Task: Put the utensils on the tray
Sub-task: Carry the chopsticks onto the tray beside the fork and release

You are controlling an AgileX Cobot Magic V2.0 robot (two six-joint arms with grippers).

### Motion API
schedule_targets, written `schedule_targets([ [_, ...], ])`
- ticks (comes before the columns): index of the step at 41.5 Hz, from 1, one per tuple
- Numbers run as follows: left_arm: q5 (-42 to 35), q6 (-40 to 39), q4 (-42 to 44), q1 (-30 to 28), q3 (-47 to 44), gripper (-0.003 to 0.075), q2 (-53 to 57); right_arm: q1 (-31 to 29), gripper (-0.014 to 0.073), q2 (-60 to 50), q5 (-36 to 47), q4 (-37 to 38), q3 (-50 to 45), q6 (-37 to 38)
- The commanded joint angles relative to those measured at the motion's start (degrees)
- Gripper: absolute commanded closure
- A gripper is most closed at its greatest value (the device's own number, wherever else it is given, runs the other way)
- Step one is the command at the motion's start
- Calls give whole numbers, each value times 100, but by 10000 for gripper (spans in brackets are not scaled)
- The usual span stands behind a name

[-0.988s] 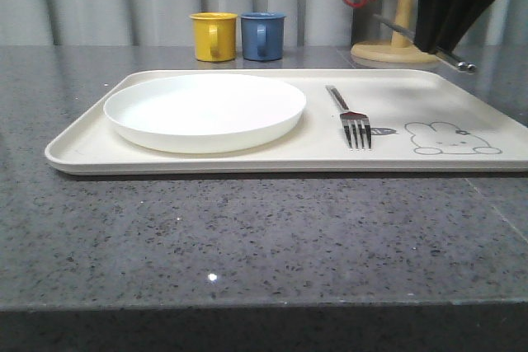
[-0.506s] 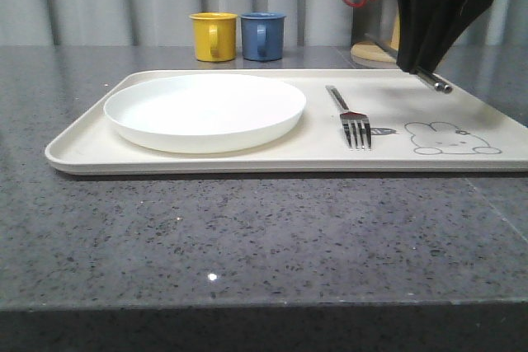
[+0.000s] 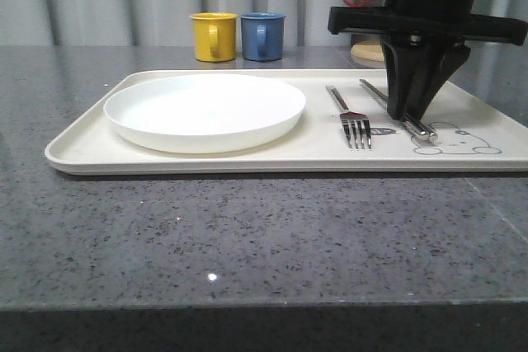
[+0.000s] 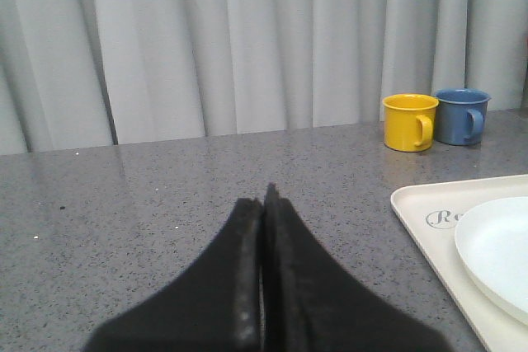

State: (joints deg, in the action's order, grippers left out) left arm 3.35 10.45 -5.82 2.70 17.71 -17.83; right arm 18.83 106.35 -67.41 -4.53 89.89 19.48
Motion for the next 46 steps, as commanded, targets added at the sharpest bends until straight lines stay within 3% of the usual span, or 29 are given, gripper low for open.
schedule_targets([
  [1, -475, -19, -48, -3, 150, 739, -35, -9, 640, -231, 90, 68, 194, -8],
  [7, -475, -19, -48, -3, 150, 739, -35, -9, 608, -230, 89, 72, 194, -8],
  [30, -475, -19, -48, -3, 150, 739, -35, -14, 193, -358, -77, 82, 194, -8],
  [37, -475, -19, -48, -3, 150, 739, -35, -107, 190, -653, -92, 254, 194, -139],
  [46, -475, -19, -48, -3, 150, 739, -35, -861, 190, -1112, -442, 270, 194, -857],
])
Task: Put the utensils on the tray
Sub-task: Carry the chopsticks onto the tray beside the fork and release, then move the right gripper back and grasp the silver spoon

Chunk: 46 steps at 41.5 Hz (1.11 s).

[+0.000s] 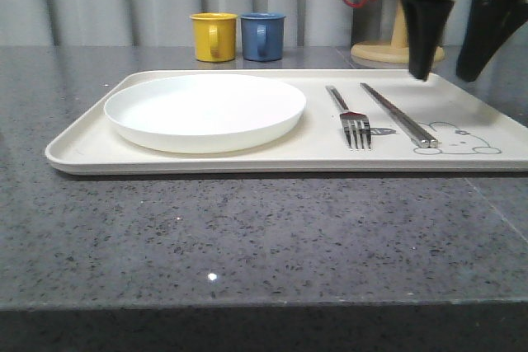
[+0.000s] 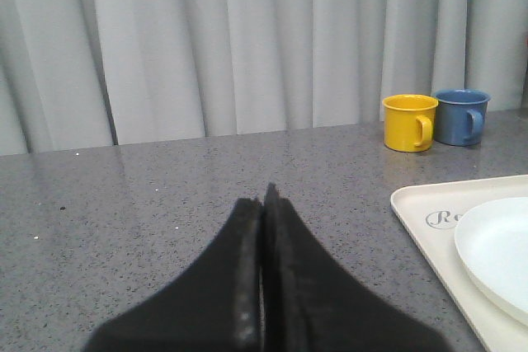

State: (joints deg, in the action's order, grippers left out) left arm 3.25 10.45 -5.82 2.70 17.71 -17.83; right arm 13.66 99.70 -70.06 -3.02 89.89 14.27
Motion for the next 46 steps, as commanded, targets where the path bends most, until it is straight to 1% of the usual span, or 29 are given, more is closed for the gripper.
schedule_targets([
  [1, -465, -19, -48, -3, 150, 739, -35, -488, 190, -494, -230, 120, 194, -442],
  [8, -465, -19, -48, -3, 150, 739, -35, -1299, 190, -611, -624, 302, 194, -1071],
  [18, -465, -19, -48, -3, 150, 739, -35, -2053, 190, -591, -617, 714, 194, -1294],
  [28, -465, -19, -48, -3, 150, 739, -35, -2574, 190, -551, -263, 883, 183, -1378],
  [34, -465, -19, -48, -3, 150, 739, -35, -2859, 190, -350, -242, 895, 183, -1427],
  [39, -465, -19, -48, -3, 150, 739, -35, -2976, 190, -105, -169, 889, 183, -1427],
  [46, -465, -19, -48, -3, 150, 739, -35, -2976, 190, 183, 26, 909, 183, -1427],
])
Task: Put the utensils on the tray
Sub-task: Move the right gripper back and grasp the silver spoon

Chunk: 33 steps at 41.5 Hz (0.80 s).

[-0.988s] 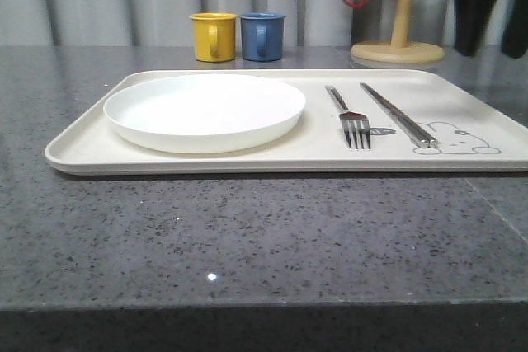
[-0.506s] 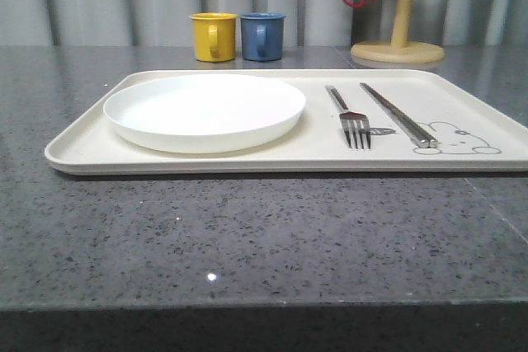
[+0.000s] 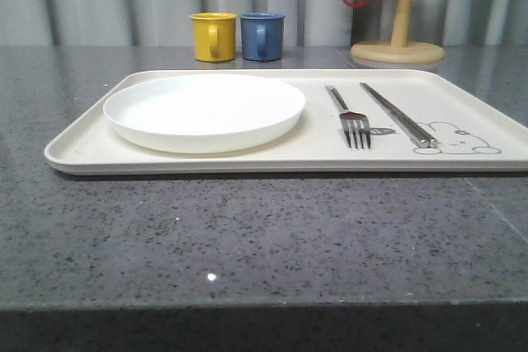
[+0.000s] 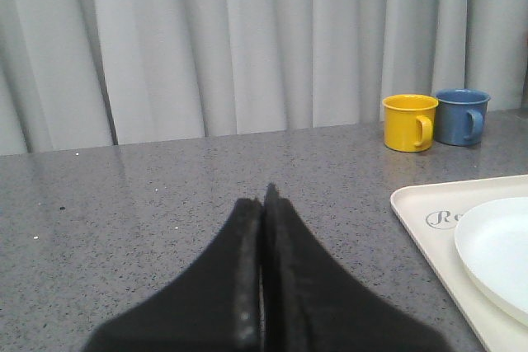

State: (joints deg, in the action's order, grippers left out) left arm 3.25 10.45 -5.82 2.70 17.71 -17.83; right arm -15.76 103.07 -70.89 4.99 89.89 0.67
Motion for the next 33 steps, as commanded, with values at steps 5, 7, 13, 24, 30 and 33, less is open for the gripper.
schedule_targets([
  [5, -465, -19, -48, -3, 150, 739, -35, -33, 190, 5, 183, 107, 183, -67],
  [7, -465, -19, -48, -3, 150, 739, -35, -33, 190, 81, 202, 122, 183, -67],
  [13, -465, -19, -48, -3, 150, 739, -35, -33, 190, 215, 249, 121, 183, -67],
  [24, -465, -19, -48, -3, 150, 739, -35, -33, 244, 272, 290, 121, 183, -67],
  [30, -465, -19, -48, -3, 150, 739, -35, -33, 458, 272, 246, 139, 183, -67],
  [33, -465, -19, -48, -3, 150, 739, -35, -33, 547, 272, 239, 146, 183, -67],
])
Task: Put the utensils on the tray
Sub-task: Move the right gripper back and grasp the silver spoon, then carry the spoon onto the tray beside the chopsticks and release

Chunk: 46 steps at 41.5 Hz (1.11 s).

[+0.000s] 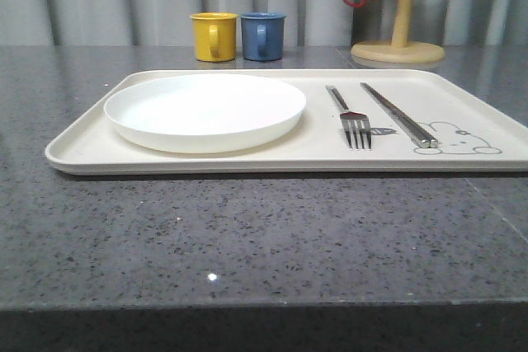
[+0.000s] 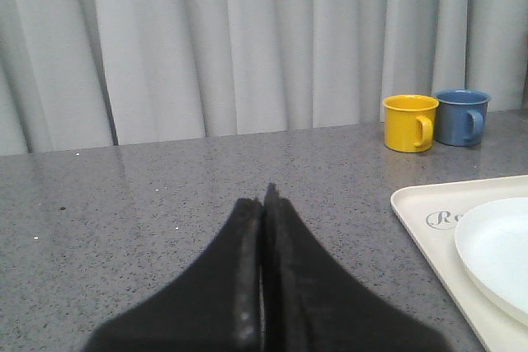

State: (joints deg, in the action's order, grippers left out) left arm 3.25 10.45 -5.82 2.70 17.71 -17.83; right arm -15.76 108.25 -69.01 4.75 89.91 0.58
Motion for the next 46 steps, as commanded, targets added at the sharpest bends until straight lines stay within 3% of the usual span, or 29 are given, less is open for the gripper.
schedule_targets([
  [1, -465, -19, -48, -3, 150, 739, -35, -33, 568, -245, 41, 171, 181, -58],
  [7, -465, -19, -48, -3, 150, 739, -35, -33, 644, -276, 12, 195, 181, -58],
  [19, -465, -19, -48, -3, 150, 739, -35, -13, 643, -733, -171, 102, 192, -24],
  [31, -465, -19, -48, -3, 150, 739, -35, 38, 641, -1170, -572, -650, 192, -24],
  [46, -465, -19, -48, -3, 150, 739, -35, 1123, 641, -1208, -725, -690, 192, 188],
])
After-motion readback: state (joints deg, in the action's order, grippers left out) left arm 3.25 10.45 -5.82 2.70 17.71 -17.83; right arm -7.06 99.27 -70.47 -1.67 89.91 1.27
